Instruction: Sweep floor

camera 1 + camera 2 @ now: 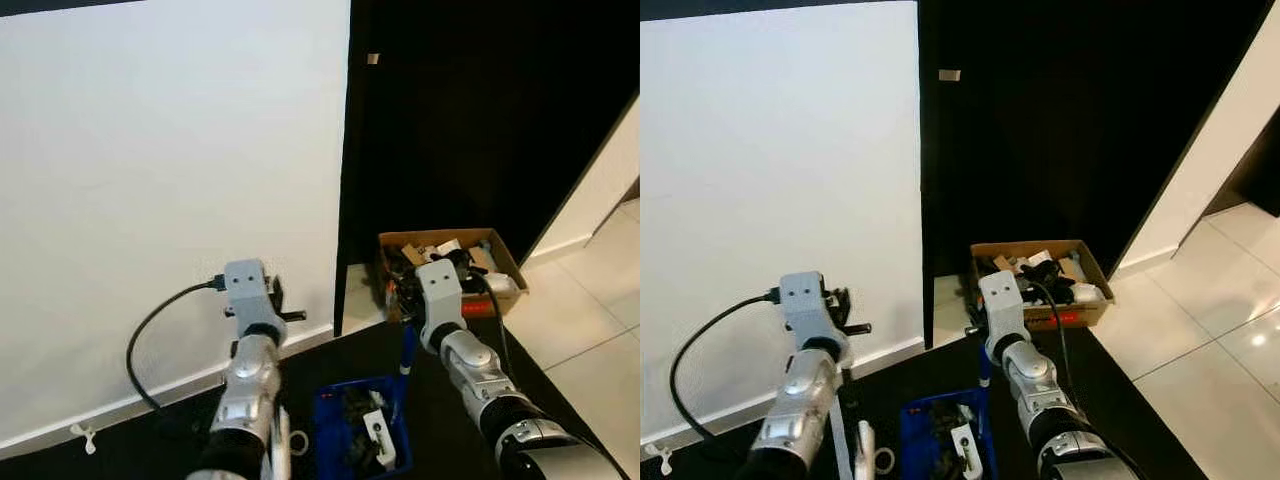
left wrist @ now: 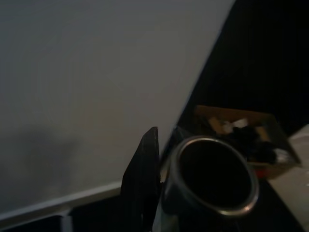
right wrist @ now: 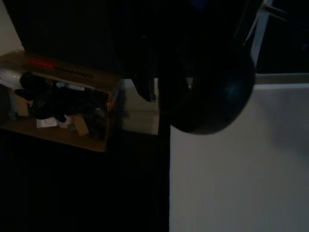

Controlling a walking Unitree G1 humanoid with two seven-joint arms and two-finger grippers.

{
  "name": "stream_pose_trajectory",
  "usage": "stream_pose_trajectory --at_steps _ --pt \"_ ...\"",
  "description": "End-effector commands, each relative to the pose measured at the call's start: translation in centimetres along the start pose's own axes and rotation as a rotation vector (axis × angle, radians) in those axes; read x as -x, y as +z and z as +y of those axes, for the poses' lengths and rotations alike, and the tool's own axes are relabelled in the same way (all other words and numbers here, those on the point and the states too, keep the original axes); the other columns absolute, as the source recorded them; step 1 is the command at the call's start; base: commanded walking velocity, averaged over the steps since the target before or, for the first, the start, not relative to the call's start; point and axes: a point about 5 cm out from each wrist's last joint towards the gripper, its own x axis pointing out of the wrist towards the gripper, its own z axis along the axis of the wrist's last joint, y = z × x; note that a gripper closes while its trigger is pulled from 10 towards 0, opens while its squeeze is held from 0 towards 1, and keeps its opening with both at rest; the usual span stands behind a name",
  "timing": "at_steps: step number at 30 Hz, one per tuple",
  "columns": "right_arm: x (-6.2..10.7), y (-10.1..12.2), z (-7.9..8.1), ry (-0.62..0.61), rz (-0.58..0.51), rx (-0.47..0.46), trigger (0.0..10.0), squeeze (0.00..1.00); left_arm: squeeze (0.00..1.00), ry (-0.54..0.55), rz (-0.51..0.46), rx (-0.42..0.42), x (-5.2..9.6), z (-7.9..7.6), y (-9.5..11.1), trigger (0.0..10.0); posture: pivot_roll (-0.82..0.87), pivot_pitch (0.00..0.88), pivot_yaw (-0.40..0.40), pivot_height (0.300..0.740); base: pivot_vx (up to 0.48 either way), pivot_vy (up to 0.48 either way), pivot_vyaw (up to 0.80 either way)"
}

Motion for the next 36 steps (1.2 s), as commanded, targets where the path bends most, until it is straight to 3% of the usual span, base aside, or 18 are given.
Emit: stream_pose_trajectory --at_steps 1,6,13,14,18,20,21,22,23,28,35,36 --pt "0.3 -1.4 1.1 0.037 0.046 -0.061 10.0 0.00 0.04 -0.045 -0.008 0.088 0.1 -1.7 0.2 10.0 0.08 0.126 -0.004 0.740 0.000 0.000 0.00" --pt "0.3 -1.3 1.0 0.035 0.041 -0.073 10.0 0.00 0.04 -0.077 -0.046 0.183 -0.2 -3.6 2.0 10.0 0.08 0.119 -0.007 0.740 0.000 0.000 0.00" --pt "0.3 -1.1 0.7 0.030 0.036 -0.072 10.0 0.00 0.04 -0.086 -0.085 0.236 -0.1 -3.9 4.1 10.0 0.08 0.114 -0.006 0.740 0.000 0.000 0.00" --pt "0.3 -1.1 0.7 0.029 0.034 -0.073 10.0 0.00 0.04 -0.092 -0.109 0.243 0.0 -3.6 5.2 10.0 0.08 0.111 -0.002 0.740 0.000 0.000 0.00" --pt "0.3 -1.1 0.7 0.028 0.032 -0.075 10.0 0.00 0.03 -0.103 -0.162 0.154 0.4 -2.5 6.8 10.0 0.09 0.110 0.002 0.740 0.000 0.000 0.00" --pt "0.3 -1.2 0.7 0.027 0.030 -0.077 10.0 0.00 0.03 -0.093 -0.198 0.015 0.9 -0.7 7.7 10.0 0.09 0.111 0.008 0.740 0.000 0.000 0.00" --pt "0.3 -1.2 0.7 0.027 0.030 -0.077 10.0 0.00 0.03 -0.093 -0.198 0.015 0.9 -0.7 7.7 10.0 0.09 0.111 0.008 0.740 0.000 0.000 0.00" --pt "0.4 -1.2 0.6 0.025 0.028 -0.078 10.0 0.00 0.03 -0.064 -0.214 -0.074 1.0 1.1 8.0 10.0 0.09 0.115 0.008 0.740 0.000 0.000 0.00" --pt "0.4 -1.2 0.6 0.025 0.027 -0.079 10.0 0.00 0.03 -0.053 -0.216 -0.101 1.1 1.7 8.1 10.0 0.09 0.115 0.008 0.740 0.000 0.000 0.00" --pt "0.5 -1.2 0.5 0.023 0.017 -0.088 10.0 0.00 0.03 -0.001 -0.212 -0.127 0.6 3.8 8.2 10.0 0.09 0.150 0.002 0.740 0.000 0.000 0.00" --pt "0.6 -1.3 0.9 0.031 0.002 -0.097 10.0 0.00 0.04 0.038 -0.152 -0.187 -1.3 4.6 7.0 10.0 0.08 0.188 0.007 0.740 0.000 0.000 0.00" --pt "0.6 -1.3 1.0 0.033 0.000 -0.097 10.0 0.00 0.05 0.054 -0.120 -0.201 -1.8 4.6 6.0 10.0 0.07 0.196 0.011 0.740 0.000 0.000 0.00"
